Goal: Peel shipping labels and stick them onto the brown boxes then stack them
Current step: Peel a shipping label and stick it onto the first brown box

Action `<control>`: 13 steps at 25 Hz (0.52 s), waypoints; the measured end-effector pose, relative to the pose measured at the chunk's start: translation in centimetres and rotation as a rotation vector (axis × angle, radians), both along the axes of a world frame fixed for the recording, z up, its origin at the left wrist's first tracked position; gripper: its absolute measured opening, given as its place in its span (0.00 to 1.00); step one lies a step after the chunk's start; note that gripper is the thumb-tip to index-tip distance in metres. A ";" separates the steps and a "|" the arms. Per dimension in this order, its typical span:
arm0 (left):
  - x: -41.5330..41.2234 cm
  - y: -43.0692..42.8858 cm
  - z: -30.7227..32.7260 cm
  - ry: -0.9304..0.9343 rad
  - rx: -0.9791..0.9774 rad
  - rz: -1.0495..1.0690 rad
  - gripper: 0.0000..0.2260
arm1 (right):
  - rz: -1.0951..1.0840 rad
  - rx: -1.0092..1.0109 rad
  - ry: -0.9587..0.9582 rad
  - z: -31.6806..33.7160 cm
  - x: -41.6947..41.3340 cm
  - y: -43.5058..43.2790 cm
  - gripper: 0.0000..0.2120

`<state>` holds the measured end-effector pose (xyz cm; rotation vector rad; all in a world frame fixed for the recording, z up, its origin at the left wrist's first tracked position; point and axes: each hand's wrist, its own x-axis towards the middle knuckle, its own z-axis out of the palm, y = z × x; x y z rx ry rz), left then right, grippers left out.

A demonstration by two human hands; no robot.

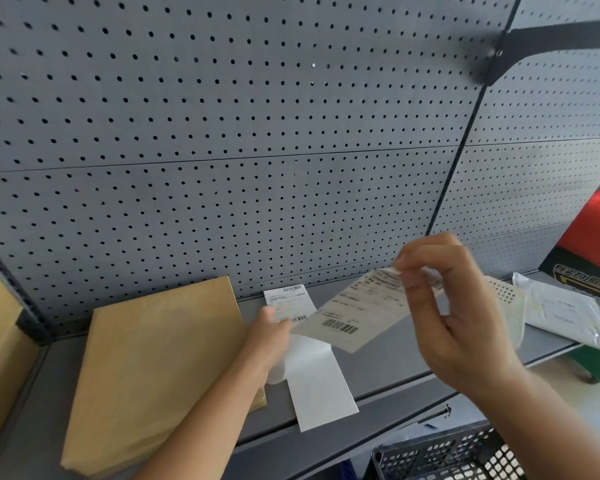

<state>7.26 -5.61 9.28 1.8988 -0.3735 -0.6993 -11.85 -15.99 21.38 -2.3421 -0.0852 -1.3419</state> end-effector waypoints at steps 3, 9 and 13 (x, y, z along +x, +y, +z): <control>-0.3 3.2 2.8 -0.011 -0.317 0.051 0.11 | 0.049 0.026 0.107 -0.5 1.4 0.4 0.04; -1.3 10.4 8.4 -0.169 -0.479 -0.295 0.25 | 0.129 0.072 0.296 -1.1 6.0 2.4 0.05; -1.1 12.1 8.5 -0.267 -0.413 -0.150 0.04 | 0.204 0.054 0.362 -1.0 9.4 4.5 0.07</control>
